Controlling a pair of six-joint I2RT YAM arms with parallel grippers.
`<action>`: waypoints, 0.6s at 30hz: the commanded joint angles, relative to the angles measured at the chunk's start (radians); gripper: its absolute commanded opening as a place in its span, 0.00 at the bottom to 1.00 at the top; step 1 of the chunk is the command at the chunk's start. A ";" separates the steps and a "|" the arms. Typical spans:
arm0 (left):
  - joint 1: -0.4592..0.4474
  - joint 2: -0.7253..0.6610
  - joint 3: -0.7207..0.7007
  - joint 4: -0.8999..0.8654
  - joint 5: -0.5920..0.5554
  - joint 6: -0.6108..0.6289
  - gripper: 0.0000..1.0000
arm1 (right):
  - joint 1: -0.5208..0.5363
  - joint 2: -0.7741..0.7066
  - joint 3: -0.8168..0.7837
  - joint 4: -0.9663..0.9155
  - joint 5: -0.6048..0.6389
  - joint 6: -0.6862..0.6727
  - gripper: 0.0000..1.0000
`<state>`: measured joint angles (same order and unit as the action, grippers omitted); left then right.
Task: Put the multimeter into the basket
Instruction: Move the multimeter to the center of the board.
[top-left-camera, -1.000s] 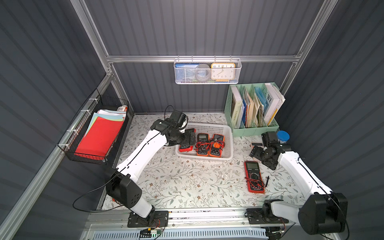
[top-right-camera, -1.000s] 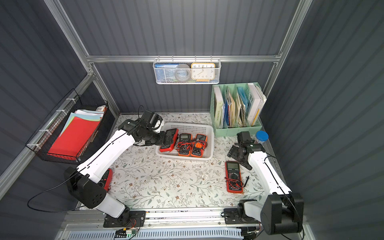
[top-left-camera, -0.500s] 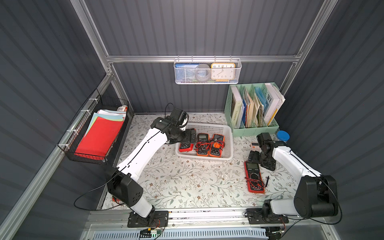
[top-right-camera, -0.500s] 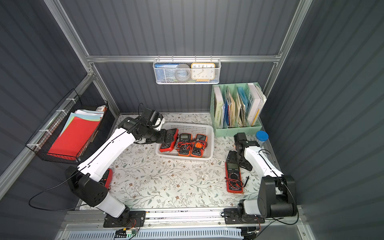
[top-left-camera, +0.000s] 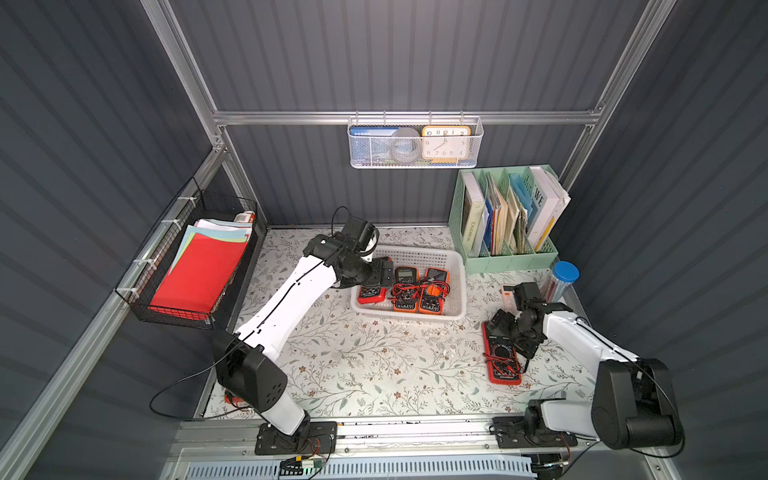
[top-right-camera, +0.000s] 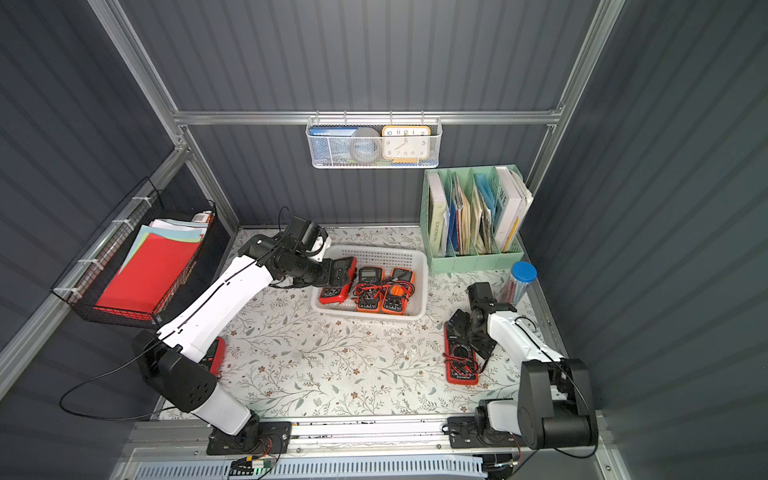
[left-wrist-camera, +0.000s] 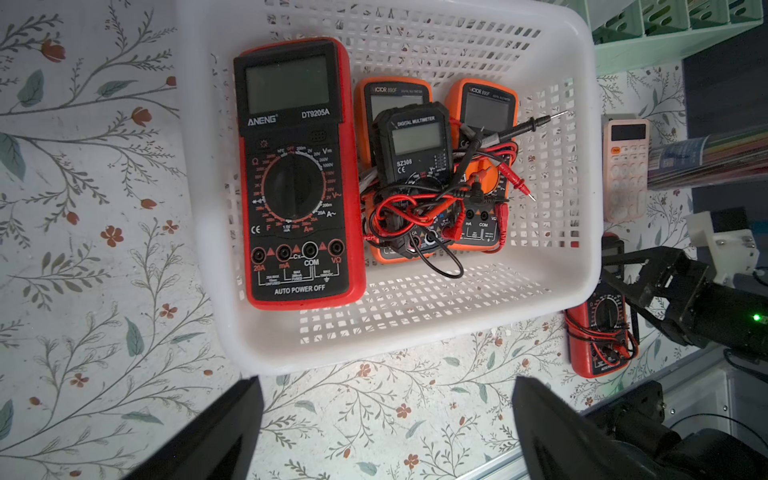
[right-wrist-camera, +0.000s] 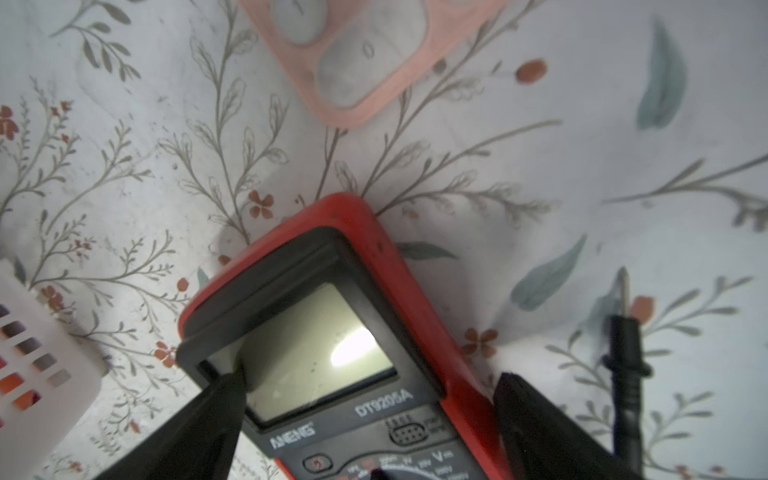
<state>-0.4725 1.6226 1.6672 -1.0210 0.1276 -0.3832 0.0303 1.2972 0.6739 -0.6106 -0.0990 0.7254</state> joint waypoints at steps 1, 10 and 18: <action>-0.003 -0.025 -0.012 -0.004 0.003 0.014 0.99 | 0.023 -0.044 -0.040 0.043 -0.105 0.110 0.99; -0.007 -0.023 -0.010 -0.002 0.008 0.009 0.99 | 0.132 -0.130 0.061 -0.100 0.045 0.032 0.99; -0.015 -0.020 -0.011 -0.007 0.008 0.018 0.99 | 0.216 0.033 0.232 -0.311 0.200 -0.246 0.99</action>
<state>-0.4820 1.6222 1.6665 -1.0206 0.1280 -0.3832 0.2169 1.2842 0.8768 -0.7887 0.0021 0.6041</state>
